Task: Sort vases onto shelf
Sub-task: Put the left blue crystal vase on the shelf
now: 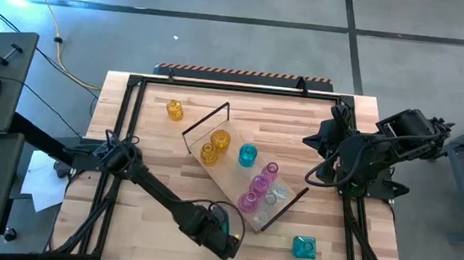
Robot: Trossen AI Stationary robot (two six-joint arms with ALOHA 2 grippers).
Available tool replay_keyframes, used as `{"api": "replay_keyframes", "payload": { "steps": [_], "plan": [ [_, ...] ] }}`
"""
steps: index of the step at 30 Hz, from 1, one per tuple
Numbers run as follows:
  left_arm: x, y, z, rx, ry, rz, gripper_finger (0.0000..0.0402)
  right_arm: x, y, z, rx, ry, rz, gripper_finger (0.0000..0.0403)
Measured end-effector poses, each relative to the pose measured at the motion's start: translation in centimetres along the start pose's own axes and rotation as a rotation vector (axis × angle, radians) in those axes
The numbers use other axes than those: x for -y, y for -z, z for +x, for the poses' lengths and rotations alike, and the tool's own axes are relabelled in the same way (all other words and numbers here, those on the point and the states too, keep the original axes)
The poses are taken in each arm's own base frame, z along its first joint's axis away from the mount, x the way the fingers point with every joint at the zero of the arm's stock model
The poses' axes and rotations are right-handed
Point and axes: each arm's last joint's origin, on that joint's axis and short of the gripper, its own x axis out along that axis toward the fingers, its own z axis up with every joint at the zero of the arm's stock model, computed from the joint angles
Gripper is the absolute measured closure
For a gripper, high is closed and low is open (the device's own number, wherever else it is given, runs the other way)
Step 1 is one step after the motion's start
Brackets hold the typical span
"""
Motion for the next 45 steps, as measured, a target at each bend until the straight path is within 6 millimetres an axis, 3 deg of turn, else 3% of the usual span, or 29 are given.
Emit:
{"api": "replay_keyframes", "payload": {
  "steps": [11, 33, 38, 45],
  "plan": [
    [-0.2, -0.4, 2.3, -0.065, -0.046, 0.005, 0.0135, 0.0, 0.0, 0.0, 0.000, -0.001, 0.000, 0.0403],
    [-0.4, -1.7, 4.1, -0.025, -0.076, -0.040, 0.0139, -0.1, 0.0, 0.0, -0.011, -0.021, 0.000, 0.0403],
    [-0.6, -1.7, 4.5, -0.016, -0.089, -0.042, 0.0172, -0.1, 0.0, 0.0, -0.011, -0.021, 0.000, 0.0403],
    [-0.5, -1.7, 4.5, -0.001, -0.084, -0.024, 0.0250, -0.1, 0.0, 0.0, -0.011, -0.021, 0.007, 0.0403]
  ]
}}
